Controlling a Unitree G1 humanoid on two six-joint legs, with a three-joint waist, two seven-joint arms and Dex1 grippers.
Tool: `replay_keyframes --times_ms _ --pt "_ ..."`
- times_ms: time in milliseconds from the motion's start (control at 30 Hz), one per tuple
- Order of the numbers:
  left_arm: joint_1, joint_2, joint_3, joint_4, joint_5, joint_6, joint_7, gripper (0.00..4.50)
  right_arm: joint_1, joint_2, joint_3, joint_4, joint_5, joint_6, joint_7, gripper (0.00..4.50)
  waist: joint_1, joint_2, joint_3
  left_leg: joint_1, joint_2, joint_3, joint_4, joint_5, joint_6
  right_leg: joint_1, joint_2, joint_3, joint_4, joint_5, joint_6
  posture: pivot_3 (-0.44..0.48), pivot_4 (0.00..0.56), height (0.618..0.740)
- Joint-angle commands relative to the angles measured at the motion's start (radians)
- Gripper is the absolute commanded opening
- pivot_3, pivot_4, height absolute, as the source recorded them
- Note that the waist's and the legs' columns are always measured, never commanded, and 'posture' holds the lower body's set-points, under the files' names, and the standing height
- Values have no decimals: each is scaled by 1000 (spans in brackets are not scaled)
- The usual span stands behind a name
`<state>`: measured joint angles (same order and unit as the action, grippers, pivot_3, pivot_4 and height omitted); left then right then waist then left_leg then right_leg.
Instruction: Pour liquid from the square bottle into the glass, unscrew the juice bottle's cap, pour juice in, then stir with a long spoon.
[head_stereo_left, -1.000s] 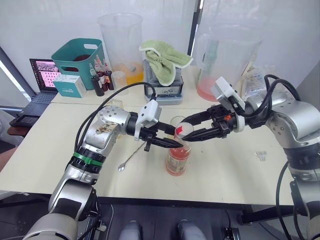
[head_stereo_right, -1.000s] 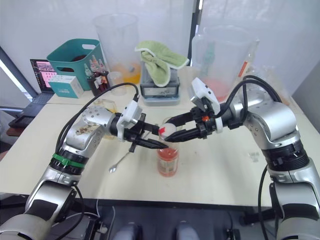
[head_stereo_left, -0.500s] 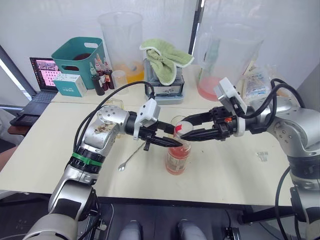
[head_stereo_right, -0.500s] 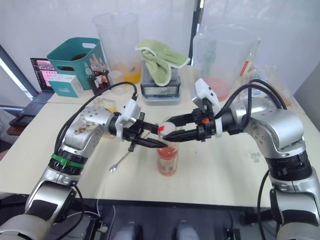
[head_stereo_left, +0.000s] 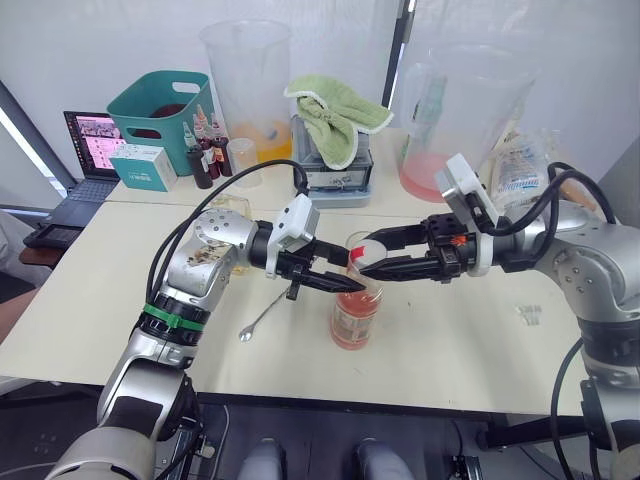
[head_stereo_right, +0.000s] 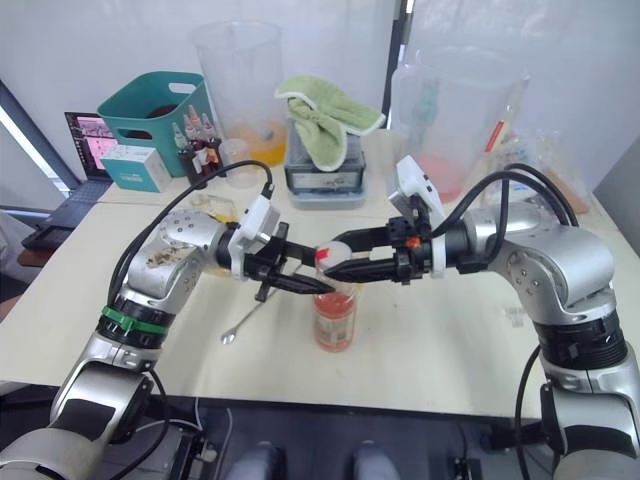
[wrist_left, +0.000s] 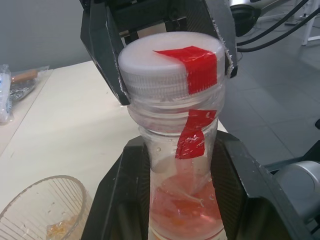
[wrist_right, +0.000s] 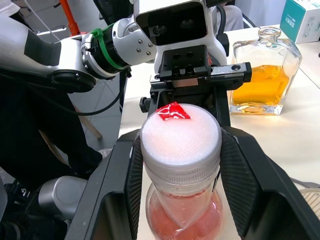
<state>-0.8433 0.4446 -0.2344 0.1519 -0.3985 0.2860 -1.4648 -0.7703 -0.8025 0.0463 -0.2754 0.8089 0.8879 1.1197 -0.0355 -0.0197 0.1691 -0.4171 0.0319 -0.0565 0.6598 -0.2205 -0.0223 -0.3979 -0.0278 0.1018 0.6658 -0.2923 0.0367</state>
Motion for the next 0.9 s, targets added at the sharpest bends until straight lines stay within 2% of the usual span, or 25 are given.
replay_keyframes --times_ms 33,900 --pt "36 14 -51 14 49 7 -8 1346 -39 -2 -160 -43 76 -43 -19 1678 0 0 0 0 0 0 0 0 0 0 0 0 0 0 0 0 150 740" --pt "37 30 -82 30 74 -1 -21 1346 -70 -23 -190 -34 132 -41 -50 1678 0 0 0 0 0 0 0 0 0 0 0 0 1 0 0 0 150 740"
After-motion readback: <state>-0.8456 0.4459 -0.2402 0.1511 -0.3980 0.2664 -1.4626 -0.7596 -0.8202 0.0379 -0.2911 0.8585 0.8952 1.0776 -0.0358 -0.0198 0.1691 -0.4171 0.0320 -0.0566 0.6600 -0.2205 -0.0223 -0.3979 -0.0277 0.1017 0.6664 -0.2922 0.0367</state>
